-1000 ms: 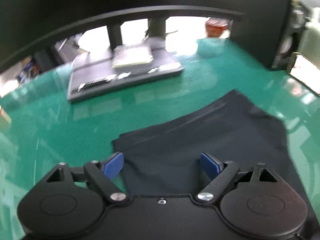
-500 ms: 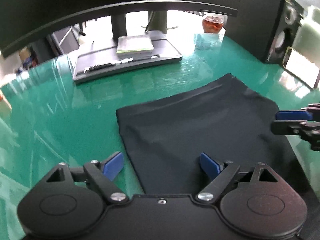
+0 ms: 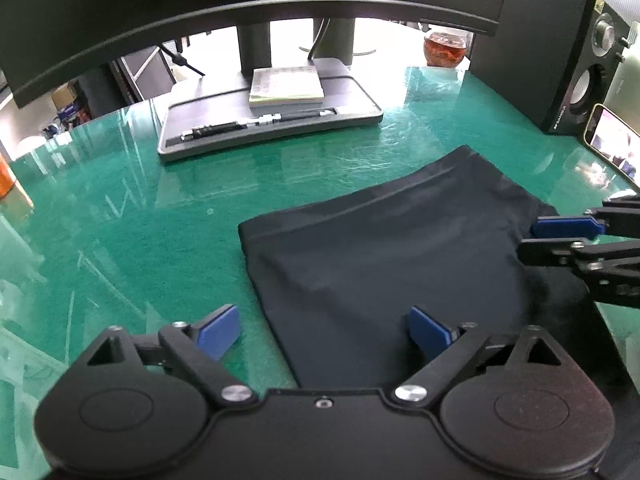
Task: Fold clothes
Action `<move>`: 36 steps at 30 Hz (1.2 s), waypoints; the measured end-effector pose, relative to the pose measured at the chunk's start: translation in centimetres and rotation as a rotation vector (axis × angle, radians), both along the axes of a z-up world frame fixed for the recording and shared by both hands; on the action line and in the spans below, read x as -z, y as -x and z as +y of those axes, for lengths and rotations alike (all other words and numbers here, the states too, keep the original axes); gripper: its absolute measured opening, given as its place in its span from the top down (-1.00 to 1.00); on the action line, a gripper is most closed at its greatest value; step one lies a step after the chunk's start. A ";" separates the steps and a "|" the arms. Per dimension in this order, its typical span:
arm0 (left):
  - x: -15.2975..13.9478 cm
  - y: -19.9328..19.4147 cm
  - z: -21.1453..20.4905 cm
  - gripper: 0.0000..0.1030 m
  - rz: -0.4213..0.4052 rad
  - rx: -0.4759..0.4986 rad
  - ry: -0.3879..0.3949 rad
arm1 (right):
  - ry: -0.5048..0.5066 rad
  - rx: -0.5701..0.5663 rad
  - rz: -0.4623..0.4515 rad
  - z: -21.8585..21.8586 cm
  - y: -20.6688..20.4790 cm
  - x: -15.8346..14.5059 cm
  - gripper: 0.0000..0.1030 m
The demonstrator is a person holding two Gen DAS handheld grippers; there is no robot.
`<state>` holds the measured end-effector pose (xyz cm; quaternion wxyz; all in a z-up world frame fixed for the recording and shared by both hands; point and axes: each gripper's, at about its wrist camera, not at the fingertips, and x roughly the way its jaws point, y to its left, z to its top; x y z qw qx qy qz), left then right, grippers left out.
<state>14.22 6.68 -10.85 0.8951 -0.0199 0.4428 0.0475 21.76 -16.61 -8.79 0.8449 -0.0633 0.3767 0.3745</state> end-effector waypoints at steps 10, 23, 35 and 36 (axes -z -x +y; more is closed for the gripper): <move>-2.4 7.1 -3.7 -0.77 0.026 0.094 0.096 | 0.030 -0.147 0.047 -2.8 8.7 0.1 0.33; 0.1 9.3 -6.3 -0.77 0.114 0.100 0.095 | 0.106 -0.163 0.010 -2.9 11.0 1.0 0.28; -0.3 10.1 -7.7 -0.77 0.088 0.137 0.133 | 0.095 -0.162 0.025 -2.9 11.7 1.1 0.19; -0.2 10.1 -7.8 -0.77 0.092 0.140 0.134 | 0.092 -0.162 0.022 -3.0 11.7 1.1 0.18</move>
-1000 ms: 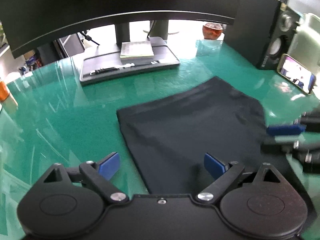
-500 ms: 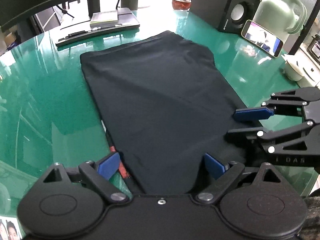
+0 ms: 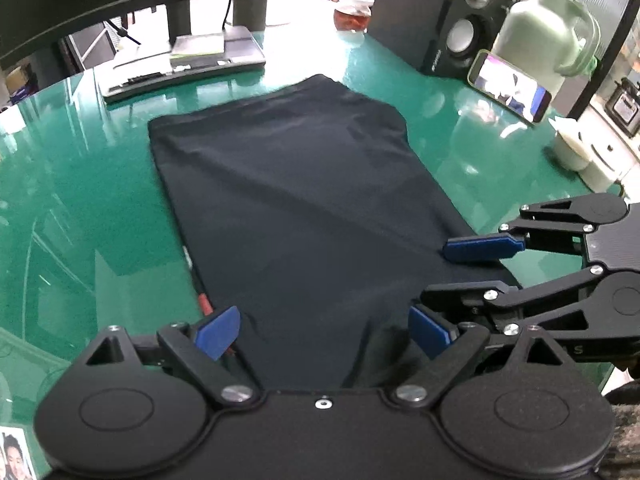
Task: Fold clothes
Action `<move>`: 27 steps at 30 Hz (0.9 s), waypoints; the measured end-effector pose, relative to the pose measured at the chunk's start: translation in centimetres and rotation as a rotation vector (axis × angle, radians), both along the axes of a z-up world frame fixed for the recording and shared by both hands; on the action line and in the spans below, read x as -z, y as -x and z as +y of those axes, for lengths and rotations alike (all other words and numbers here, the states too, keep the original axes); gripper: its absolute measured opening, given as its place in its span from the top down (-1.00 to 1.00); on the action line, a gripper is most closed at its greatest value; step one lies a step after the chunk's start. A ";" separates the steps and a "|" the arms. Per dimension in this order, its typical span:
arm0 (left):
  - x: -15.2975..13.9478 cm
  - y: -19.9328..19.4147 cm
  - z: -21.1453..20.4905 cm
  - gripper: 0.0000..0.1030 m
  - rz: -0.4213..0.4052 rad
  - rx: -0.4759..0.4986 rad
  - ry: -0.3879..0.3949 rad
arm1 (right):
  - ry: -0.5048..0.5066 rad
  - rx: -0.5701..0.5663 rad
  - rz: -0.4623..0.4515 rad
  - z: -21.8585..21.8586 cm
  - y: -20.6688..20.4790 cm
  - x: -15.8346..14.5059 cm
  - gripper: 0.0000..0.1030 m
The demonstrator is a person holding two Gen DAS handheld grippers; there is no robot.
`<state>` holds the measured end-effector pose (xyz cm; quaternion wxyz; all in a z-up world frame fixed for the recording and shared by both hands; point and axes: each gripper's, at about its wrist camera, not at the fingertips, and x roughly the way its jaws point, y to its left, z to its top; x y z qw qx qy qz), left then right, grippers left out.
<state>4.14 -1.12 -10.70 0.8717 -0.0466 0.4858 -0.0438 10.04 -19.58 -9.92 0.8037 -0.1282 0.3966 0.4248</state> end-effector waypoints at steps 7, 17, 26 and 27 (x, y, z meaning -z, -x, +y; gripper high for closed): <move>0.4 0.1 -0.2 -0.79 0.011 0.009 -0.017 | -0.002 -0.006 -0.008 0.0 0.2 0.1 0.14; 0.4 0.2 -0.3 -0.81 0.017 0.014 -0.034 | 0.007 -0.017 -0.022 0.1 0.4 0.2 0.05; -1.4 2.0 0.4 -0.80 -0.023 0.008 0.009 | -0.036 0.024 -0.014 -1.9 0.9 -0.9 0.06; -1.3 2.0 0.4 -0.80 -0.021 0.011 0.012 | -0.035 0.019 -0.014 -2.0 1.0 -0.9 0.06</move>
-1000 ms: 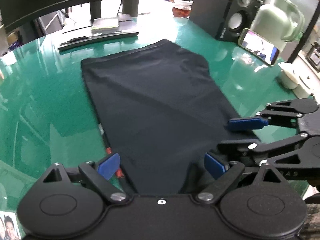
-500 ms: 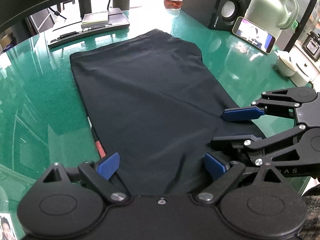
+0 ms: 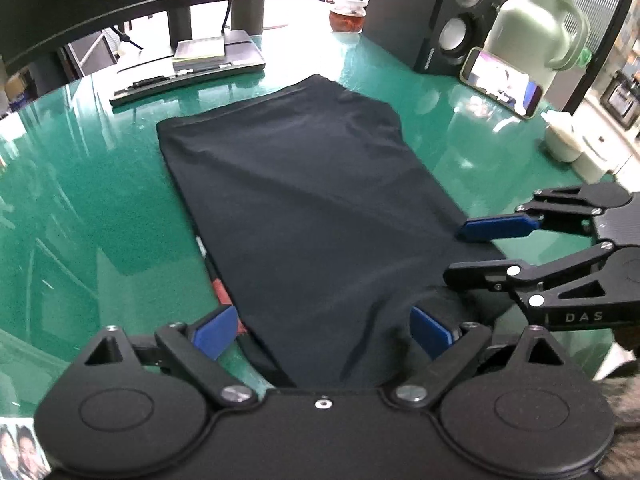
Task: Fold clothes
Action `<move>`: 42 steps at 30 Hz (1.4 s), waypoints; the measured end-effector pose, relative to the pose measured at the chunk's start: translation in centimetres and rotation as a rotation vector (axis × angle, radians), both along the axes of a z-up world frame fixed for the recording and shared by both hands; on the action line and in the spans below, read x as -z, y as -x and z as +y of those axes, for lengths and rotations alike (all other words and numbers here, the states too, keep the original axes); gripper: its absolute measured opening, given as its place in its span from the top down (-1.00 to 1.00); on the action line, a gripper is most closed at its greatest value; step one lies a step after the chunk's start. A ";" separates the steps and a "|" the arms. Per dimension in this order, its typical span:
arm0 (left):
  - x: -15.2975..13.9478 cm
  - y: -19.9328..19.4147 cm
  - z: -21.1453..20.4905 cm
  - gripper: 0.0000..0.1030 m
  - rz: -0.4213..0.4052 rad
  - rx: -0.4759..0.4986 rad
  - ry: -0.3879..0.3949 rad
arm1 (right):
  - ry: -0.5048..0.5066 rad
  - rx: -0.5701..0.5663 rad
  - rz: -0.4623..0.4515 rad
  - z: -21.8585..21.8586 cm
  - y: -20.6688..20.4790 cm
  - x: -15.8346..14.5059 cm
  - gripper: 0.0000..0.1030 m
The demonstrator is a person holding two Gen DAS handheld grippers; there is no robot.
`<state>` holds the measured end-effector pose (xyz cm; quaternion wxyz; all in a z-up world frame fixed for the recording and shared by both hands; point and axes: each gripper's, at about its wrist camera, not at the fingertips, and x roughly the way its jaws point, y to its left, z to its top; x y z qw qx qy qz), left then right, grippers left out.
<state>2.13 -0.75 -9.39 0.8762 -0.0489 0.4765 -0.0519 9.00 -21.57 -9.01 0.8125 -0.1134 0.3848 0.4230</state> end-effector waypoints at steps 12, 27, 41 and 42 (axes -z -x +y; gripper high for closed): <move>1.2 -0.1 0.0 -0.80 0.052 -0.011 -0.002 | 0.034 -0.002 0.011 0.3 0.0 0.8 0.05; 1.6 -1.1 -1.5 -0.84 0.055 0.049 -0.003 | 0.034 -0.012 0.012 0.6 0.2 0.8 -0.05; 1.0 -1.2 -1.8 -0.84 0.040 0.065 0.013 | 0.006 -0.005 0.020 0.3 -0.2 0.4 -0.05; 1.2 -1.2 -1.7 -0.84 0.047 0.065 0.011 | 0.010 -0.007 0.023 0.3 -0.2 0.5 -0.05</move>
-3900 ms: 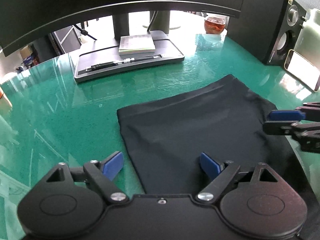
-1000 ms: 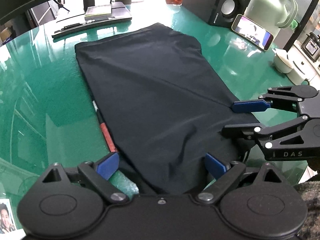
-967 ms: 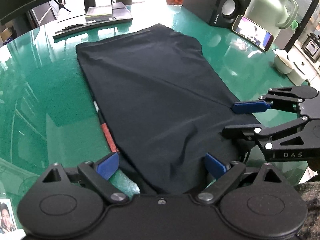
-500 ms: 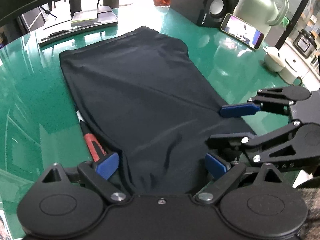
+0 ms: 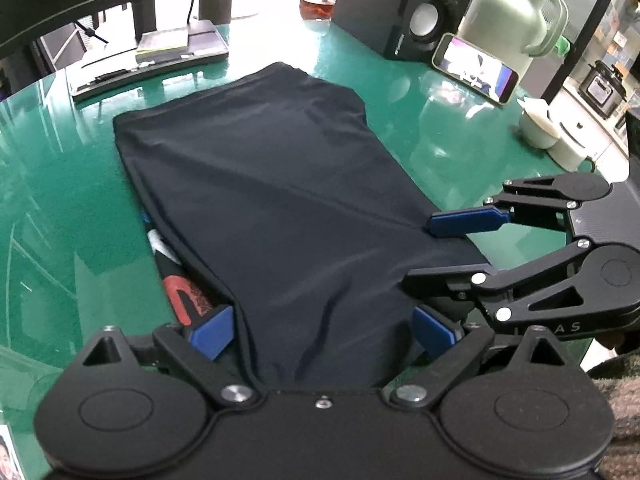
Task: Fold clothes
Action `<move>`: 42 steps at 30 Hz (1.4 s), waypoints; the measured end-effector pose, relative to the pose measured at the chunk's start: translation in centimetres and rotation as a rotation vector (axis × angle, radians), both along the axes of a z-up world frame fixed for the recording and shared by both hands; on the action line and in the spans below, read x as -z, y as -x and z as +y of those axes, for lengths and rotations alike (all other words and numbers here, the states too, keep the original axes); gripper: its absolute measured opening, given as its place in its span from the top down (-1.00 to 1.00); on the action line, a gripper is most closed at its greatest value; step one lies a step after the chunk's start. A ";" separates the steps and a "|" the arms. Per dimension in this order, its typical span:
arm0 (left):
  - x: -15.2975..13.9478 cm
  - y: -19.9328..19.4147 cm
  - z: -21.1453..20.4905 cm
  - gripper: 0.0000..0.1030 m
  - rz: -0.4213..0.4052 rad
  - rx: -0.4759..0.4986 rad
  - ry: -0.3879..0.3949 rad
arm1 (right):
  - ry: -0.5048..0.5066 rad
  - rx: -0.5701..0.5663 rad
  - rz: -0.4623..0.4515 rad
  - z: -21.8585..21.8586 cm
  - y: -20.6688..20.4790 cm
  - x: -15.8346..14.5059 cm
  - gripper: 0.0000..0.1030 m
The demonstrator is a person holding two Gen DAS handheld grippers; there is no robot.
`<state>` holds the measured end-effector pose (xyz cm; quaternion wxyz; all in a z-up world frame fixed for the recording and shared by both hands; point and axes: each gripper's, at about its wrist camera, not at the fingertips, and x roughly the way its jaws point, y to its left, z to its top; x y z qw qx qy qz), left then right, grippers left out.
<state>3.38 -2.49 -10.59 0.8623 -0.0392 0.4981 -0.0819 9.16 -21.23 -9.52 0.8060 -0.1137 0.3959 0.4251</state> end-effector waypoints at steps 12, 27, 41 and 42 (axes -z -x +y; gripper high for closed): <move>0.1 0.2 0.2 -0.85 0.005 -0.008 -0.005 | 0.012 -0.004 0.007 0.2 0.0 0.3 -0.10; 0.4 -0.2 -0.3 -0.85 0.005 0.030 0.003 | 0.015 0.003 -0.004 0.1 0.1 0.5 -0.03; -2.0 0.1 -0.6 -0.90 0.071 -0.174 -0.297 | 0.029 0.159 0.046 -0.5 -0.8 -2.3 -0.55; -2.5 0.2 -0.6 -0.92 0.078 -0.191 -0.285 | 0.037 0.193 0.058 -0.6 -1.0 -2.8 -0.65</move>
